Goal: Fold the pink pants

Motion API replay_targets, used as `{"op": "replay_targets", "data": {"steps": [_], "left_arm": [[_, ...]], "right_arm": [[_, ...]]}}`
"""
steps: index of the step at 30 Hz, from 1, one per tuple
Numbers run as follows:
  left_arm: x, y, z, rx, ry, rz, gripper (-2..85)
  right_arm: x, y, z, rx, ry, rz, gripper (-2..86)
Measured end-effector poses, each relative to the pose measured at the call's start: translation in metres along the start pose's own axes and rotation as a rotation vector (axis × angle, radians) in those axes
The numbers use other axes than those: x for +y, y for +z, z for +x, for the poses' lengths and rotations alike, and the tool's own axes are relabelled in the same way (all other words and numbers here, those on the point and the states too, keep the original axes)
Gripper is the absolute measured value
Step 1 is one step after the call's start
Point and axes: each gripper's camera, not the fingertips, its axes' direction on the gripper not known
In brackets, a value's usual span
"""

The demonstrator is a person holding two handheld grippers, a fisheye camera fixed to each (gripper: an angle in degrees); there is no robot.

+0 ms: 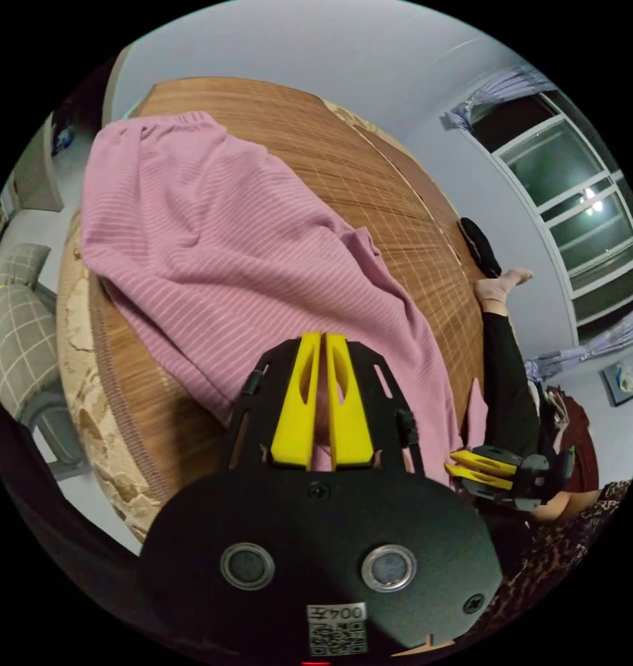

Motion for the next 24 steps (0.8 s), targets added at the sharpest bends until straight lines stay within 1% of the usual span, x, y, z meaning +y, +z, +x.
{"op": "replay_targets", "data": {"steps": [3,5,7,9,11,15,18,20,21,24], "left_arm": [[0.014,0.019,0.027,0.044,0.057,-0.033,1.5],[0.026,0.035,0.054,0.068,0.106,-0.047,1.4],[0.033,0.045,0.072,0.094,0.137,-0.067,1.4],[0.041,0.047,0.085,0.079,0.144,-0.078,1.7],[0.056,0.036,0.097,0.089,0.162,-0.074,2.1],[0.099,0.003,0.100,0.047,0.136,-0.030,2.7],[0.145,-0.015,0.097,0.081,0.068,-0.006,3.8],[0.172,-0.008,0.099,0.139,0.021,-0.046,5.5],[0.176,-0.006,0.100,0.141,0.020,-0.055,5.9],[0.179,-0.002,0.110,0.067,0.028,-0.074,7.4]], "right_arm": [[0.019,-0.005,0.007,-0.184,0.155,-0.091,5.0],[0.039,0.002,0.018,-0.458,0.310,-0.145,4.5],[0.053,0.009,0.016,-0.588,0.361,-0.166,4.3],[0.059,0.008,0.006,-0.575,0.335,-0.174,4.4],[0.062,0.002,-0.005,-0.510,0.290,-0.191,4.9],[0.071,-0.001,-0.008,-0.519,0.281,-0.197,5.2],[0.078,-0.017,0.001,-0.547,0.287,-0.089,5.2],[0.084,-0.040,0.007,-0.460,0.290,0.078,5.1],[0.084,-0.044,0.007,-0.437,0.284,0.105,5.1],[0.085,-0.046,0.006,-0.384,0.251,0.148,5.0]]}}
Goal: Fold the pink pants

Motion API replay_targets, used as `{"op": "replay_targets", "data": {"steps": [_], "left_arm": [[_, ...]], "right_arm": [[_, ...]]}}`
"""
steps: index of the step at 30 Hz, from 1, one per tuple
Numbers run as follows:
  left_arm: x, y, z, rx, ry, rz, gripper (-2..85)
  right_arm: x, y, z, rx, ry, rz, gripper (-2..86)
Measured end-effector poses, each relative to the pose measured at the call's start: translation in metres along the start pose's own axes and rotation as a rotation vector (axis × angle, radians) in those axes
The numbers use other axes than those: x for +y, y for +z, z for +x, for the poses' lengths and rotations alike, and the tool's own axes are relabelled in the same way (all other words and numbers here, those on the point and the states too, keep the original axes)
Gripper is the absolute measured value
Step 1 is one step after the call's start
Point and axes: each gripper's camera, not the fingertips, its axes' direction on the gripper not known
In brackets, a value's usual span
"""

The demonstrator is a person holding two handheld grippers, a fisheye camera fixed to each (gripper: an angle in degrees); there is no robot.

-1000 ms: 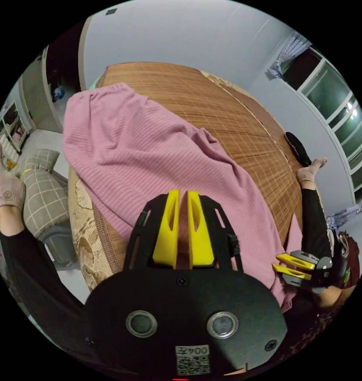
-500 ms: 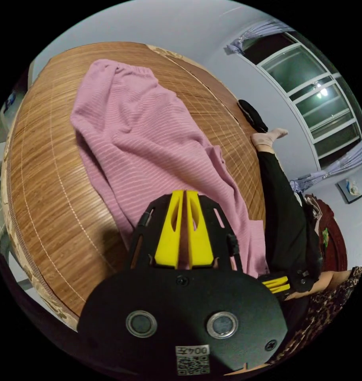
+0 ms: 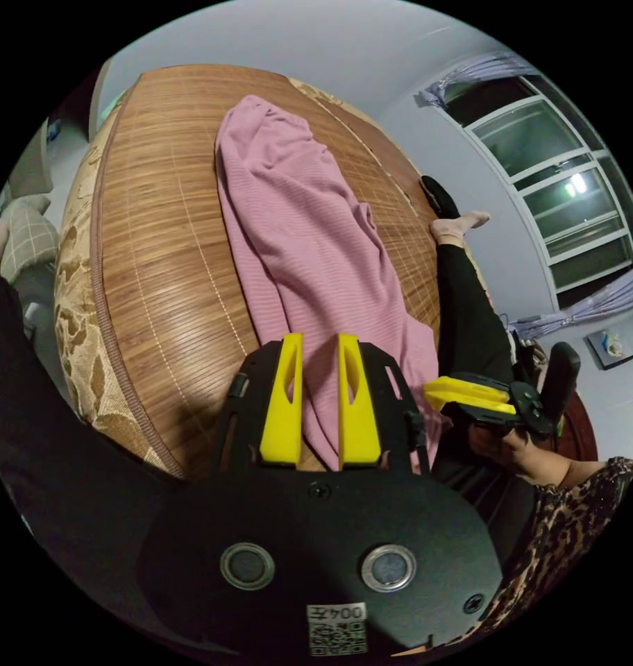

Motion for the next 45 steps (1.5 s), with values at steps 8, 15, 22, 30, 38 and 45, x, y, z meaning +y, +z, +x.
{"op": "replay_targets", "data": {"steps": [8,15,22,30,38,45], "left_arm": [[-0.005,0.021,0.008,-0.073,0.013,-0.084,7.6],[-0.008,0.027,0.000,-0.041,-0.012,-0.093,4.0],[0.002,-0.014,0.022,-0.225,0.031,-0.033,1.0],[-0.013,-0.041,-0.003,-0.171,-0.024,0.073,0.5],[-0.070,0.019,-0.007,-0.152,0.100,0.135,0.5],[-0.087,0.038,-0.062,-0.031,-0.005,0.105,2.4]], "right_arm": [[0.007,0.014,0.008,0.021,-0.017,-0.004,3.9],[0.002,0.029,0.015,0.017,-0.035,-0.059,3.3],[-0.003,0.039,0.030,0.009,-0.017,-0.102,2.5],[-0.016,0.007,0.049,-0.046,-0.055,0.030,5.2],[-0.105,-0.010,0.134,0.250,-0.155,0.192,8.2],[-0.182,0.027,0.188,0.213,-0.157,0.114,9.4]]}}
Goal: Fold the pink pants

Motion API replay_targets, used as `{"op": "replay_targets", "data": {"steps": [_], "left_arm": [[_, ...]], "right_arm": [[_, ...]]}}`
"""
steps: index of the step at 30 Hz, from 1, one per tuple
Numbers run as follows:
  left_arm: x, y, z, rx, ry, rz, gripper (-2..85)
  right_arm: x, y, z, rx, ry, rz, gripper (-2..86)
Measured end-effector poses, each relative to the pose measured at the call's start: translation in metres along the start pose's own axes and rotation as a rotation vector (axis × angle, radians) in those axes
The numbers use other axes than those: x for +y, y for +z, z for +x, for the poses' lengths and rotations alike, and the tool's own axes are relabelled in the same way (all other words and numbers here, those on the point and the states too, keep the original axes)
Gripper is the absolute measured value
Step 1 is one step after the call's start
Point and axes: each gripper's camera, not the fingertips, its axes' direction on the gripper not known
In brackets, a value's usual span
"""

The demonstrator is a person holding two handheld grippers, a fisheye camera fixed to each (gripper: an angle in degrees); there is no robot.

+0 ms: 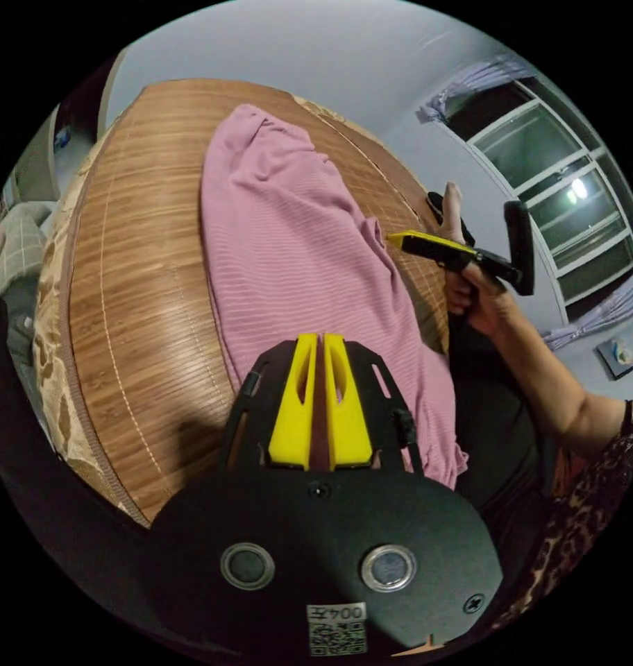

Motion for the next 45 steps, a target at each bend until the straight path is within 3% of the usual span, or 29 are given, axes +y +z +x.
{"op": "replay_targets", "data": {"steps": [4,7,13,20,24,26,28,30,32,34,37,40,45], "left_arm": [[-0.057,-0.041,-0.045,-0.023,-0.036,0.140,6.3],[-0.131,-0.054,-0.112,0.088,-0.136,0.177,9.5],[-0.269,-0.026,-0.215,0.276,-0.277,0.120,14.3],[-0.369,0.021,-0.248,0.361,-0.238,0.012,17.3],[-0.393,0.041,-0.256,0.432,-0.219,-0.015,14.5],[-0.402,0.052,-0.255,0.474,-0.188,-0.039,7.4],[-0.406,0.041,-0.244,0.423,-0.151,0.043,5.0],[-0.406,0.013,-0.225,0.289,-0.070,0.211,4.3],[-0.404,-0.003,-0.231,0.189,-0.085,0.315,4.1],[-0.406,0.010,-0.248,0.281,-0.140,0.275,4.2],[-0.409,0.035,-0.249,0.178,-0.180,0.184,4.8],[-0.403,0.048,-0.258,0.309,-0.273,0.239,6.9],[-0.384,0.032,-0.258,0.366,-0.353,0.314,10.5]], "right_arm": [[-0.009,0.035,0.030,-0.090,0.055,-0.047,9.8],[-0.012,0.042,0.041,-0.134,0.058,-0.048,8.9],[-0.020,0.054,0.067,-0.199,0.053,-0.046,5.4],[-0.028,0.067,0.103,-0.306,0.120,-0.041,4.8],[-0.030,0.072,0.118,-0.351,0.155,-0.031,4.7],[-0.032,0.075,0.123,-0.349,0.151,-0.028,4.0],[-0.036,0.072,0.122,-0.319,0.129,-0.022,2.7],[-0.037,0.051,0.116,-0.192,0.082,0.081,1.2],[-0.036,0.033,0.118,0.060,0.108,0.169,0.2],[-0.035,0.042,0.139,0.031,0.208,0.135,0.0],[-0.037,0.067,0.162,-0.051,0.285,0.000,0.5],[-0.038,0.067,0.164,-0.057,0.271,0.010,2.7],[-0.038,0.059,0.177,-0.052,0.285,0.010,5.6]]}}
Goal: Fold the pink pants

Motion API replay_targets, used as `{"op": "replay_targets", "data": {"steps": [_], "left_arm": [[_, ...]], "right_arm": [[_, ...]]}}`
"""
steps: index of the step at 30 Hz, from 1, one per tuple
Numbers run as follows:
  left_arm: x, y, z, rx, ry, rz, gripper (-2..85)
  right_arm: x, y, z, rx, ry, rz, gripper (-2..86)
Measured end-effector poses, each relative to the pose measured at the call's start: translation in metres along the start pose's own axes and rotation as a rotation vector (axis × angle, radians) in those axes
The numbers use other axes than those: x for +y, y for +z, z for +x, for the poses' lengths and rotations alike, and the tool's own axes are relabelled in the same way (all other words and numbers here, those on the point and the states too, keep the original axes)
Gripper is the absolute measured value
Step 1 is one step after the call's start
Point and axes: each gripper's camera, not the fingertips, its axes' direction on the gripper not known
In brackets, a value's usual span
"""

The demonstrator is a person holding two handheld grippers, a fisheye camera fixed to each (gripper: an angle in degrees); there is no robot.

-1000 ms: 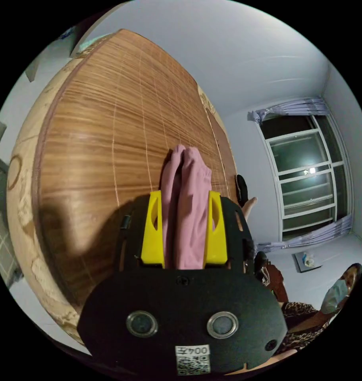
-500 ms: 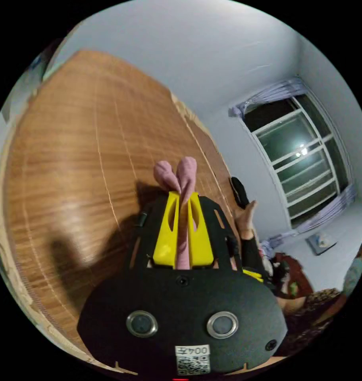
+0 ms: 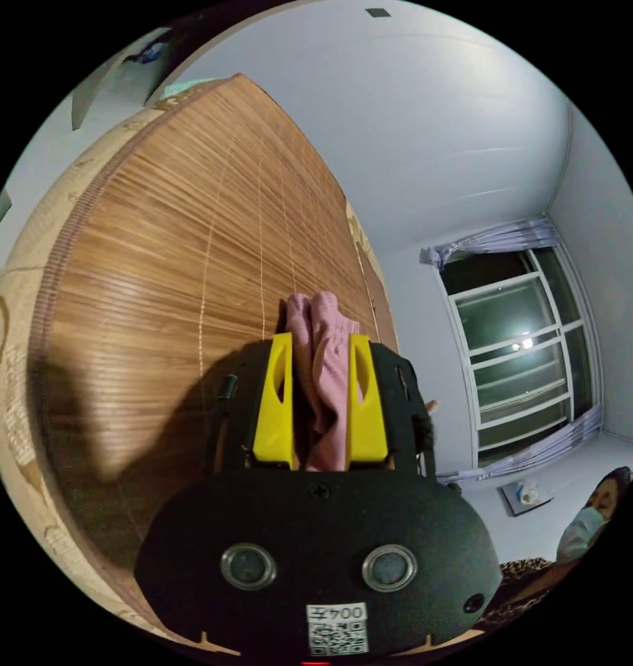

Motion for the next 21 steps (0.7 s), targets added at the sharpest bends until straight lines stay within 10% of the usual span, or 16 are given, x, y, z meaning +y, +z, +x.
{"op": "replay_targets", "data": {"steps": [12,21], "left_arm": [[0.235,0.054,0.123,-0.375,0.479,-0.518,2.8],[0.288,0.019,0.163,-0.368,0.346,-0.401,5.1]], "right_arm": [[0.005,-0.026,0.001,-0.003,-0.058,0.097,5.2],[0.012,-0.041,-0.003,-0.013,-0.114,0.107,5.1]]}}
